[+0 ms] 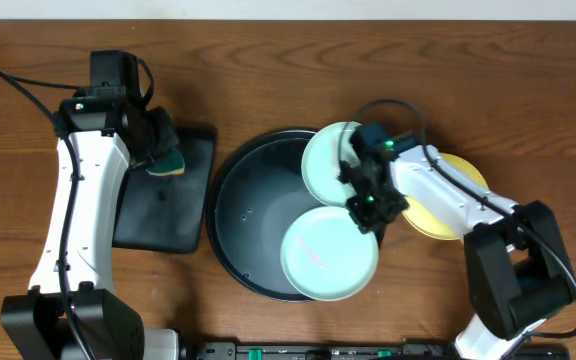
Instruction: Clean dirty plates on tray and stack at the side
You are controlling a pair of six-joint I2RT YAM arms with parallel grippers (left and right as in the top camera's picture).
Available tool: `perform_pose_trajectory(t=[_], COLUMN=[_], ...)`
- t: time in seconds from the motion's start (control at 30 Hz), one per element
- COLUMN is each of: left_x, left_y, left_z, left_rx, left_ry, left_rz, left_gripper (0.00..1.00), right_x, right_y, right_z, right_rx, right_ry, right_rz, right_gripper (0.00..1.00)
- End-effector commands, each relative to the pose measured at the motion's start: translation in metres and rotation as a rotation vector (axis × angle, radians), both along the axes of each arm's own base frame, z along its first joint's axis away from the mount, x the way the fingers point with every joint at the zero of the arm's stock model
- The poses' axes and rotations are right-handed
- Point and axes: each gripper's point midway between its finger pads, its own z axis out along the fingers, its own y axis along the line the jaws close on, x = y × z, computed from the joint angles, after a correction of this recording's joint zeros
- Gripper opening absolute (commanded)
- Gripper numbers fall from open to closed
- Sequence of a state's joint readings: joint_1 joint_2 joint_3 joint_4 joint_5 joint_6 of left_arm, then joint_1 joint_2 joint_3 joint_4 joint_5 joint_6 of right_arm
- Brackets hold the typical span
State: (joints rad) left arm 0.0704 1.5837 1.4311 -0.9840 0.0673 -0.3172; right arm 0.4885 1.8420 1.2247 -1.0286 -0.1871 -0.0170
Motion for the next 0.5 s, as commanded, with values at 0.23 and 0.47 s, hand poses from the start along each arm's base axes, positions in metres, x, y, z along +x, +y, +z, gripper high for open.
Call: perform_pose_trajectory(t=[0.23,0.47], left_x=[0.000,-0.002], left_y=[0.005,0.002], left_z=[0.003,0.000], left_rx=[0.019,0.016], left_ry=[-0.009,0.001], left_rz=[0.002,0.000], left_gripper=[0.08,0.07], right_x=[0.056,0.062], right_y=[0.096,0.108], right_z=[0.037,0.005], right_rx=[0.175,0.147], right_ry=[-0.233,-0.211], right_rz=[-0.329,-0.442], right_gripper=[0.01,0.01])
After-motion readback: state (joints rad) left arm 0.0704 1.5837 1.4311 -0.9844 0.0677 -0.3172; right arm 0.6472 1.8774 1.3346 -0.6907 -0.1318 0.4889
